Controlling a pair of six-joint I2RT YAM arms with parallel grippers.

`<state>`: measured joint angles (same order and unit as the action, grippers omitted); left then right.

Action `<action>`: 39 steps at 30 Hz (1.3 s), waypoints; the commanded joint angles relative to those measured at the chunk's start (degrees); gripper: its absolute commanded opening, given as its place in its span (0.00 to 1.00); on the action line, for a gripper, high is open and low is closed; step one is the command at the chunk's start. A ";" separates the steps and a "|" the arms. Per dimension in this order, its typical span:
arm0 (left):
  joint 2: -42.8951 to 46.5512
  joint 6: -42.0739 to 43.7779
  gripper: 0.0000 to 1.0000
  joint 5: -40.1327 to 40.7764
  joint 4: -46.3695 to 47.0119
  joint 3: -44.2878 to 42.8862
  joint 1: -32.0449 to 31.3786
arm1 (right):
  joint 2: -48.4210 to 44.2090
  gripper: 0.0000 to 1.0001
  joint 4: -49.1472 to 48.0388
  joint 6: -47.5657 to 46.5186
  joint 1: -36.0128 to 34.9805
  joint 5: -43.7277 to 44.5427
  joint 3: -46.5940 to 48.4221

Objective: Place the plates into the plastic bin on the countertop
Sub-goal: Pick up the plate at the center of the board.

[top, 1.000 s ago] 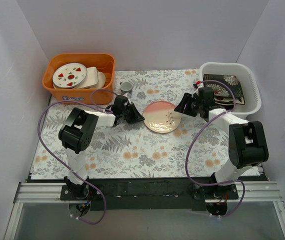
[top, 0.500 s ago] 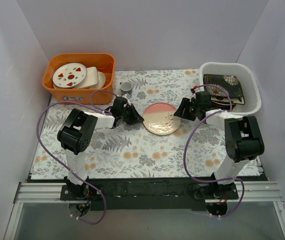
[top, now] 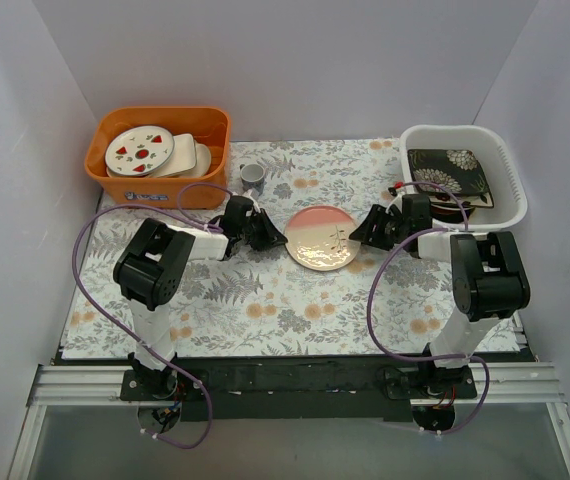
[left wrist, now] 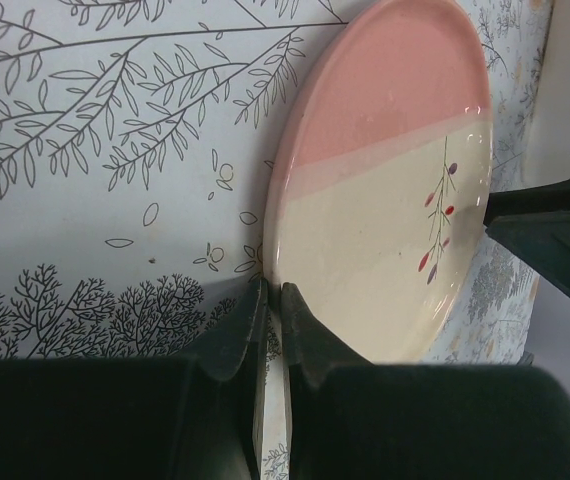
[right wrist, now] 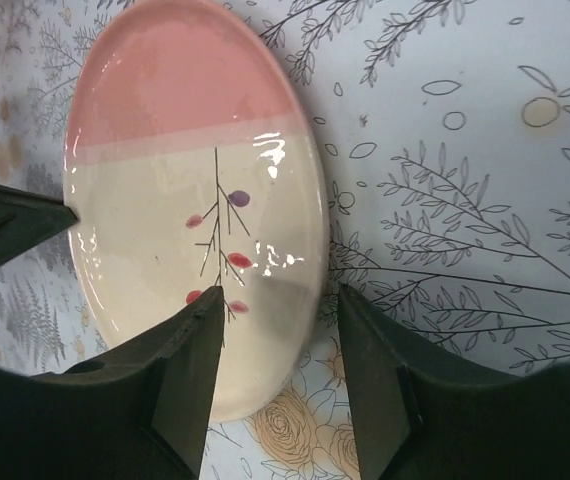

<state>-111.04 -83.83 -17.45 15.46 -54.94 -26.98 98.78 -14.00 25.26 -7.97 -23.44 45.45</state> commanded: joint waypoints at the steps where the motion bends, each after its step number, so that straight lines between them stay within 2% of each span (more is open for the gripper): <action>1: -0.32 2.45 0.00 1.81 -8.61 2.91 -1.41 | 2.82 0.57 -1.29 4.53 1.99 -3.44 -2.21; 11: 0.21 2.53 0.00 1.81 -8.34 4.05 -1.84 | 3.35 0.53 -6.83 4.46 1.90 -10.92 -3.00; 16: 1.62 2.36 0.00 3.47 -8.87 5.36 -1.93 | 3.26 0.50 -5.08 1.47 0.85 -15.92 0.15; 21: 1.97 2.45 0.00 4.44 -9.57 5.63 -1.85 | 1.33 0.50 -0.68 -1.78 -2.14 -16.99 3.50; 39: -0.75 1.92 0.00 3.74 -7.65 6.16 -1.93 | -2.54 0.49 0.47 -3.20 -7.68 -24.63 8.78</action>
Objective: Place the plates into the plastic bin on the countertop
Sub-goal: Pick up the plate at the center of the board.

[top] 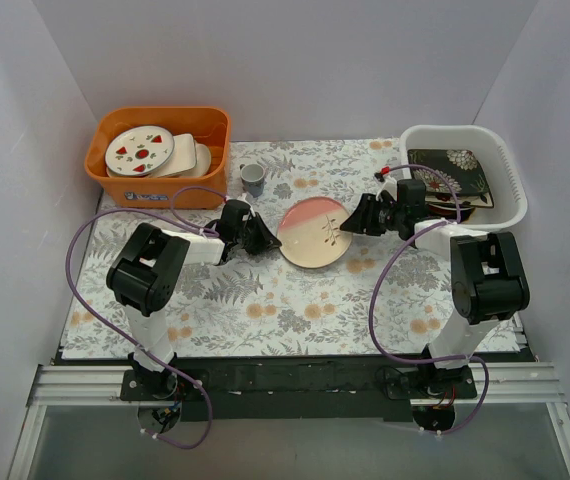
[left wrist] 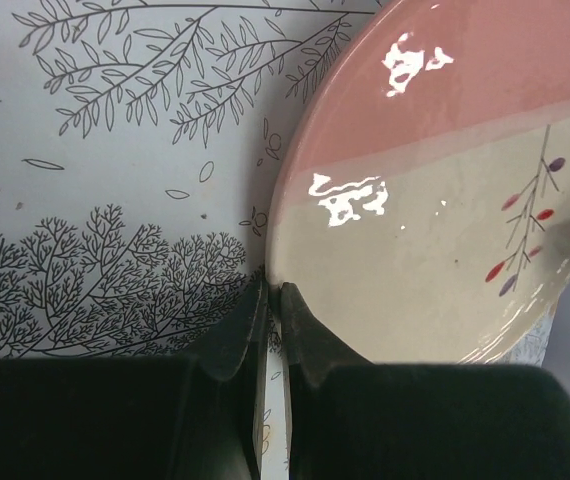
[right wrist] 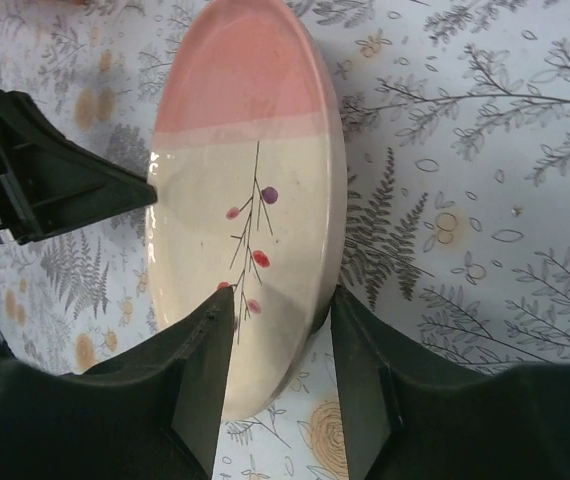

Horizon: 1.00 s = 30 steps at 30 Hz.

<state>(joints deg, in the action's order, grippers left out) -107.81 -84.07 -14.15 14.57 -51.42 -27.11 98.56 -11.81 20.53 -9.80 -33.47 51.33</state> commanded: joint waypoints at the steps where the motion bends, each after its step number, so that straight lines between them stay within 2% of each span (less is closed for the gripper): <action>1: -3.99 2.07 0.00 0.44 -6.75 2.64 -1.80 | -2.32 0.48 -1.90 1.53 -6.10 -15.47 3.16; 11: -3.99 1.81 0.00 0.09 -6.22 2.73 -1.80 | -1.36 0.46 -1.81 1.88 -6.72 -16.36 3.51; 17: -3.64 1.98 0.00 0.09 -6.39 2.73 -1.80 | -1.27 0.39 -1.99 1.88 -6.90 -16.36 3.69; 23: -2.67 2.07 0.00 0.35 -6.57 2.99 -1.80 | -0.92 0.24 -1.11 1.53 -6.98 -16.53 4.21; 27: -1.00 2.51 0.00 0.79 -7.10 2.90 -1.89 | -0.30 0.04 -0.84 1.44 -6.98 -17.32 4.57; 30: -0.12 2.77 0.00 1.06 -7.45 2.73 -1.80 | -0.13 0.01 -0.76 1.44 -6.98 -17.77 4.92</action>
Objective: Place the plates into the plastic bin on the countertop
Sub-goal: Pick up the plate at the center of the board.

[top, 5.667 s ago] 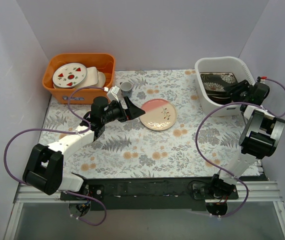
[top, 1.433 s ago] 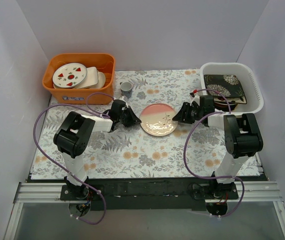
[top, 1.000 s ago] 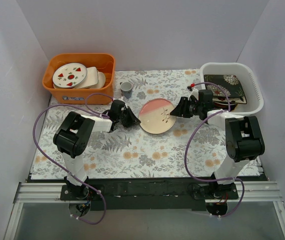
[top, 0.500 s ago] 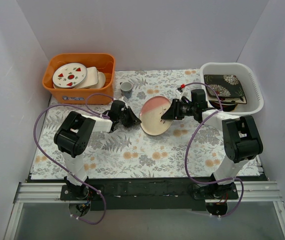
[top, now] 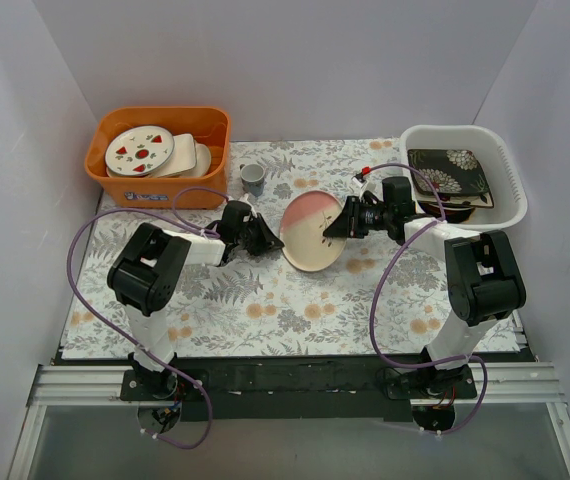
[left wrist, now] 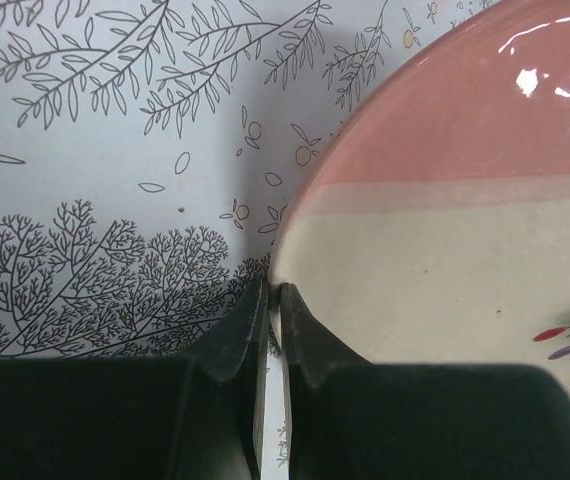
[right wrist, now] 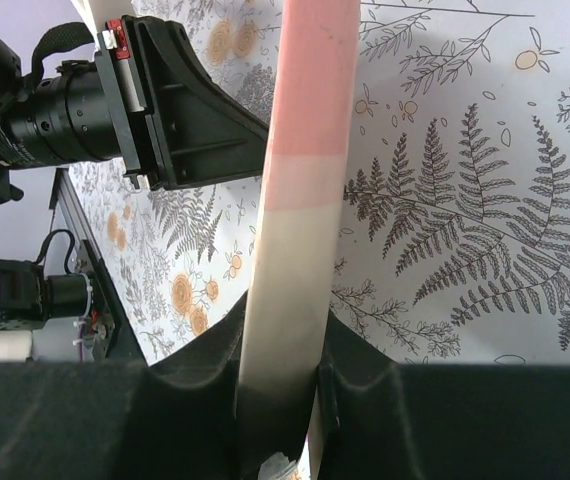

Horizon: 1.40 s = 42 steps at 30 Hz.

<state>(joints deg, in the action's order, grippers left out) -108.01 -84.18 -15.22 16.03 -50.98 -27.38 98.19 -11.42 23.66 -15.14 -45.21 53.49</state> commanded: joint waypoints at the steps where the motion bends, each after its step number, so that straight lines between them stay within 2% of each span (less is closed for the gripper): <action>1: 0.60 3.06 0.00 2.21 -9.09 2.29 -1.54 | 0.25 0.01 -1.15 -1.60 -1.56 -6.12 2.76; 7: 3.41 3.67 0.00 3.71 -9.79 2.64 -1.54 | -0.28 0.01 0.08 -2.13 -1.65 -5.50 3.28; 12: 6.84 4.38 0.18 4.50 -9.70 3.25 -1.54 | -0.37 0.01 0.52 -1.95 -1.65 -5.50 4.33; 13: 7.19 4.38 0.30 4.67 -9.70 3.34 -1.54 | -0.37 0.01 0.61 -1.95 -1.56 -5.41 4.34; 15: 8.59 4.47 0.40 5.11 -9.62 3.61 -1.54 | -0.46 0.01 0.61 -1.86 -1.65 -5.41 4.51; 16: 9.04 4.29 0.47 5.55 -9.44 4.30 -1.54 | -0.37 0.01 0.70 -1.78 -1.65 -5.76 4.77; 17: 9.65 4.38 0.59 6.25 -9.35 4.57 -1.54 | -0.46 0.01 0.87 -1.43 -1.65 -5.77 4.95; 19: 11.14 4.38 0.70 6.78 -8.91 5.45 -1.54 | -0.46 0.01 0.79 -1.08 -1.56 -5.94 5.30; 20: 11.67 4.46 0.80 7.66 -8.83 5.71 -1.54 | -0.63 0.01 0.87 -1.07 -1.65 -5.85 5.48; 23: 13.43 4.38 0.93 8.63 -8.74 6.77 -1.54 | -1.07 0.01 1.49 -0.98 -1.56 -5.68 6.27; 27: 15.54 4.47 0.98 10.30 -8.74 7.56 -1.54 | -1.77 0.01 2.80 -1.25 -1.65 -5.33 7.24; 42: 28.45 5.70 0.98 9.60 -2.77 13.44 -1.54 | -4.85 0.01 9.57 -2.47 -1.65 -1.73 13.12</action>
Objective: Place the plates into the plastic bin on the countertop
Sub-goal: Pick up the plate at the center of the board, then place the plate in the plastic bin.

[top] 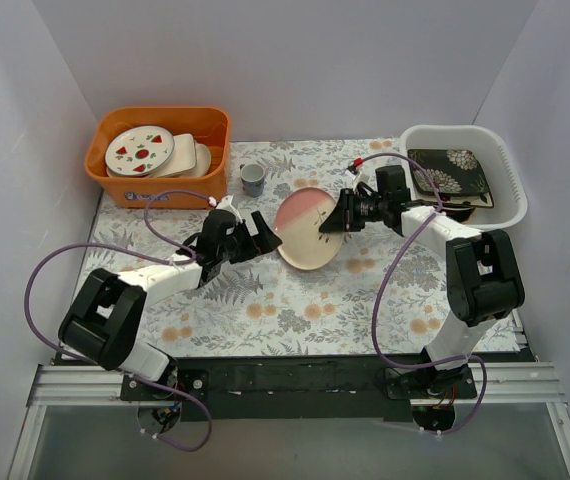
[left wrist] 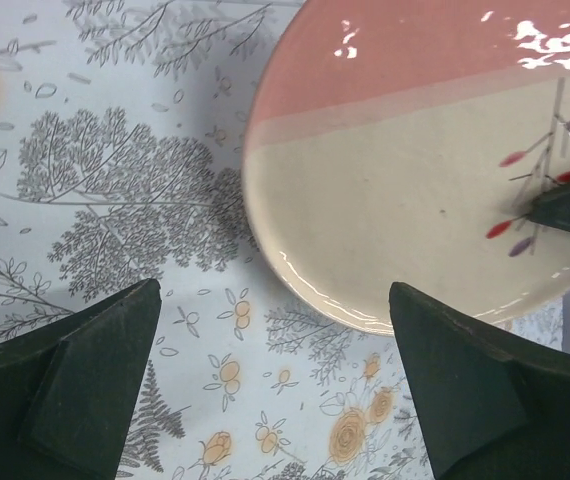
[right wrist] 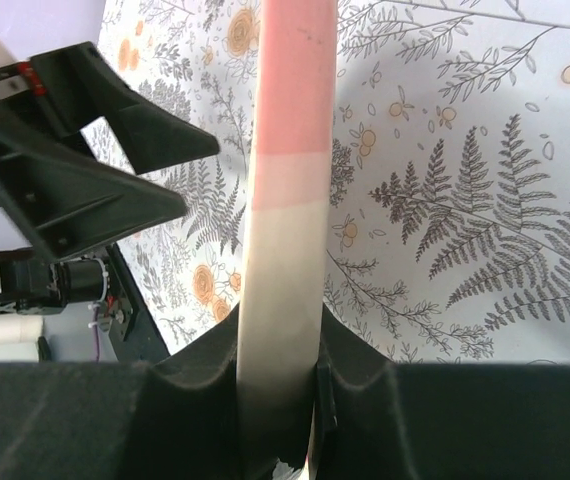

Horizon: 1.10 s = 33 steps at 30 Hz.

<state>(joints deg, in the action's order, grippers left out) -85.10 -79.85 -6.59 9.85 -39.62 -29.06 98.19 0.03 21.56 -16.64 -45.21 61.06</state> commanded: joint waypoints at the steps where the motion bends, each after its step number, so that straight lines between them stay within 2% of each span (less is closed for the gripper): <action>1: 6.43 1.37 0.98 1.23 4.03 2.78 0.14 | -5.11 0.01 -1.44 -0.55 -0.14 -1.46 5.91; 8: 12.15 1.63 0.98 2.28 7.47 6.22 0.14 | -5.56 0.01 2.78 -1.61 0.03 0.83 9.43; 19: 12.68 2.07 0.98 2.11 6.68 6.04 0.14 | -5.56 0.01 9.27 -3.54 1.79 3.37 16.72; 25: 12.15 2.07 0.98 1.93 6.76 5.95 0.14 | -5.20 0.01 11.13 -3.63 4.77 4.08 20.50; 33: 10.75 1.98 0.98 1.32 6.77 5.69 0.14 | -6.43 0.01 11.04 -1.17 12.33 4.25 22.26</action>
<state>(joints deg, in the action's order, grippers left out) -74.46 -78.81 -5.32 16.14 -33.67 -29.06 96.66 15.38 18.31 -7.73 -38.54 78.89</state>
